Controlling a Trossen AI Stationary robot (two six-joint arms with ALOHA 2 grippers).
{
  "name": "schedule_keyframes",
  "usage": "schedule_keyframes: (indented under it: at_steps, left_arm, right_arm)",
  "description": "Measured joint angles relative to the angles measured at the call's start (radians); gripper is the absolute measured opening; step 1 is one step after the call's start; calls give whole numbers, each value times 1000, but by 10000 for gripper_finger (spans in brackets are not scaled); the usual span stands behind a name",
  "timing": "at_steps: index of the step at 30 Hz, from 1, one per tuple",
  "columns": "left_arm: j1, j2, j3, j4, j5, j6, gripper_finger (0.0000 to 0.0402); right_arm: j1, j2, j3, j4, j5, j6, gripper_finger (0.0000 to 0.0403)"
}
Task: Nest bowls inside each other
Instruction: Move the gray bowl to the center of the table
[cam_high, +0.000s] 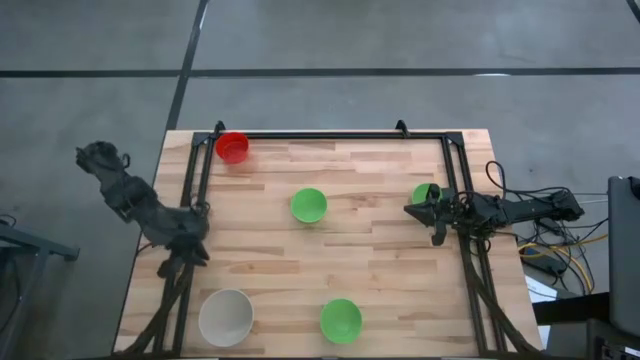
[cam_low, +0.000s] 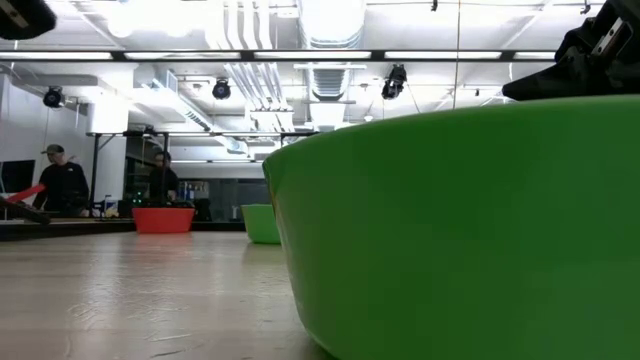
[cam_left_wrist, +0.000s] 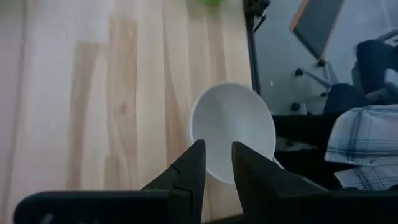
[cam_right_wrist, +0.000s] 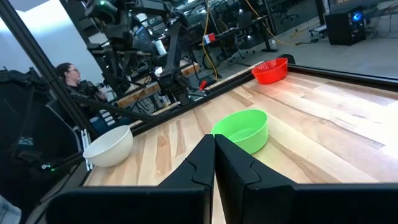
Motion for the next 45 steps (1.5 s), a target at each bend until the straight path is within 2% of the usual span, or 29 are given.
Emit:
schedule_keyframes:
  at_steps: [9, 14, 23, 31, 40, 45]
  left_arm:
    - [-111, 155, -3, 49, -6, -159, 83]
    - [-136, 249, -10, 63, -96, -315, 83]
    - [-138, 351, -14, 191, -97, -320, 83]
    - [-139, 369, -15, 191, -95, -292, 85]
    - [-138, 423, -16, 160, -70, -275, 148]
    - [-138, 459, -25, 147, -66, -261, 155]
  right_arm:
    - [0, 0, 0, 0, 0, 0, 8]
    - [0, 0, 0, 0, 0, 0, 8]
    - [0, 0, 0, 0, 0, 0, 8]
    - [0, 0, 0, 0, 0, 0, 8]
    - [0, 0, 0, 0, 0, 0, 8]
    - [0, 0, 0, 0, 0, 0, 8]
